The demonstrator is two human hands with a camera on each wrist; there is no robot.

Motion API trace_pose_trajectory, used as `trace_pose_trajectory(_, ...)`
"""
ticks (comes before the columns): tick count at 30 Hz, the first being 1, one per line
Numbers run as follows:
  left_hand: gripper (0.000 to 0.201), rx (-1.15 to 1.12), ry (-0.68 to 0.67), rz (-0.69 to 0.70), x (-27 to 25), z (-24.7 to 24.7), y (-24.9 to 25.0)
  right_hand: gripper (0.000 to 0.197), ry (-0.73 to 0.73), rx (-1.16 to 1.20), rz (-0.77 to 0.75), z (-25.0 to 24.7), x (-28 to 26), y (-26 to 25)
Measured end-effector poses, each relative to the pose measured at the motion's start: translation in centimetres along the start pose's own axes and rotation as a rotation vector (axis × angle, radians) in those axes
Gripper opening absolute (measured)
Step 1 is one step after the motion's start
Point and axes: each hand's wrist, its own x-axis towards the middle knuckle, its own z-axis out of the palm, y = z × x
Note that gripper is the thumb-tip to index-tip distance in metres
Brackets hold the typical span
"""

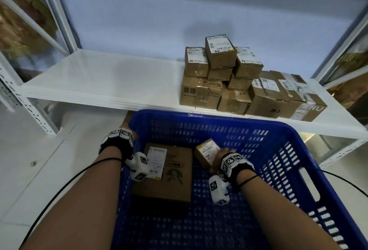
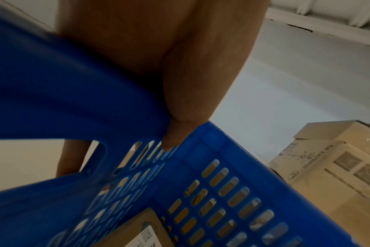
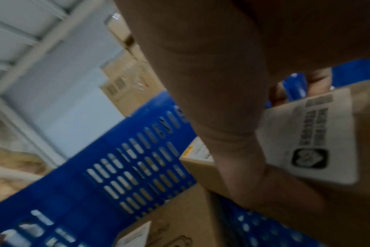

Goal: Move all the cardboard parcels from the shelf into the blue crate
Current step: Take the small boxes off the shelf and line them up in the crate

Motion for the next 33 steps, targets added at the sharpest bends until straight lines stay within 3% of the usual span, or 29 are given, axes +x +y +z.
trace_pose_trajectory(3, 0.049, -0.027, 0.050, -0.022, -0.7, 0.4, 1.0, 0.063, -0.137, 0.019, -0.092, 1.4, 0.9, 0.6)
trace_pose_trajectory(5, 0.049, -0.050, 0.039, -0.026, -0.9, 0.5, 1.2, 0.048, -0.165, 0.023, -0.134, 2.5, 1.7, 0.5)
trace_pose_trajectory(9, 0.051, -0.132, 0.004, -0.015, -0.4, 0.3, 0.3, 0.058, -0.141, -0.088, -0.119, 5.6, 4.0, 0.4)
trace_pose_trajectory(15, 0.060, -0.250, 0.005, -0.058, 1.6, 1.0, -0.9, 0.088, -0.261, 0.092, 0.014, 9.3, 5.9, -0.3)
trace_pose_trajectory(22, 0.053, -0.251, 0.006, -0.054, 0.5, 0.5, -0.1, 0.056, -0.272, 0.372, 0.061, 11.4, 7.8, -1.5)
trace_pose_trajectory(26, 0.064, -0.273, 0.003, -0.049, 0.8, 0.6, -0.4, 0.072, -0.280, 0.338, 0.020, 13.2, 11.7, -0.1)
trace_pose_trajectory(28, 0.065, -0.281, -0.011, -0.050, 1.1, 0.8, -0.6, 0.059, -0.267, 0.350, -0.014, 10.3, 9.3, -0.7)
trace_pose_trajectory(32, 0.058, -0.309, -0.004, -0.031, -1.3, -0.2, 0.1, 0.016, -0.045, 0.356, -0.028, 3.8, 5.8, -2.0)
trace_pose_trajectory(33, 0.058, -0.302, -0.011, -0.038, -1.5, -0.2, 0.3, 0.016, -0.015, 0.357, -0.007, 2.6, 5.4, -2.7)
